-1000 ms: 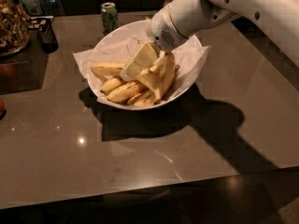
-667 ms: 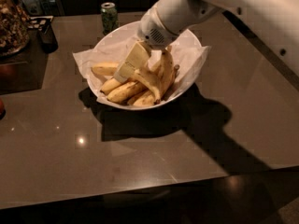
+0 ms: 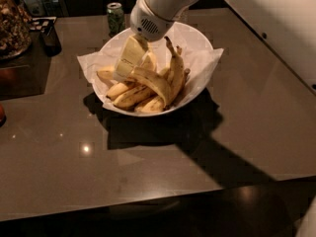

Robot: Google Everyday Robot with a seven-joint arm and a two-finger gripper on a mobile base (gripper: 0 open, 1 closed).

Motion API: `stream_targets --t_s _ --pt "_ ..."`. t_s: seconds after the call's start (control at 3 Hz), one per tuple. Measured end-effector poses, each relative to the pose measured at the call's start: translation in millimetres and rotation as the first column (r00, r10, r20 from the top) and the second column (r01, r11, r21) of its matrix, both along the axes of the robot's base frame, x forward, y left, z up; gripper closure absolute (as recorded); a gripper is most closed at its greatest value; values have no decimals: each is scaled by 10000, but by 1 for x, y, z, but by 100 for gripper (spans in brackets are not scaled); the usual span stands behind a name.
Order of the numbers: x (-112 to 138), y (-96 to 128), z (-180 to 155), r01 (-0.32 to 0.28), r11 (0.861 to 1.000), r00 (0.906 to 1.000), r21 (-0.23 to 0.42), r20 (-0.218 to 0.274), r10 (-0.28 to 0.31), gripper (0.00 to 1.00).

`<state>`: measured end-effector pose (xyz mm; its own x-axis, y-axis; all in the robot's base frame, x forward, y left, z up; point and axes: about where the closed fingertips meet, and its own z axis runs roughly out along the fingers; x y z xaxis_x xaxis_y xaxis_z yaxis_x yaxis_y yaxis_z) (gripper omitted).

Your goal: Pick banana from white bowl

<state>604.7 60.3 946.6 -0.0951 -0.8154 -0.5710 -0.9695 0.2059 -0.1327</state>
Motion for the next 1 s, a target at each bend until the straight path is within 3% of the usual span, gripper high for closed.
stream_targets --t_s 0.33,1.0 --pt "-5 -6 -10 128 9966 9990 -813 -413 -162 0" --pt "-21 -18 -52 817 9886 9875 -1261 -1239 -974 0"
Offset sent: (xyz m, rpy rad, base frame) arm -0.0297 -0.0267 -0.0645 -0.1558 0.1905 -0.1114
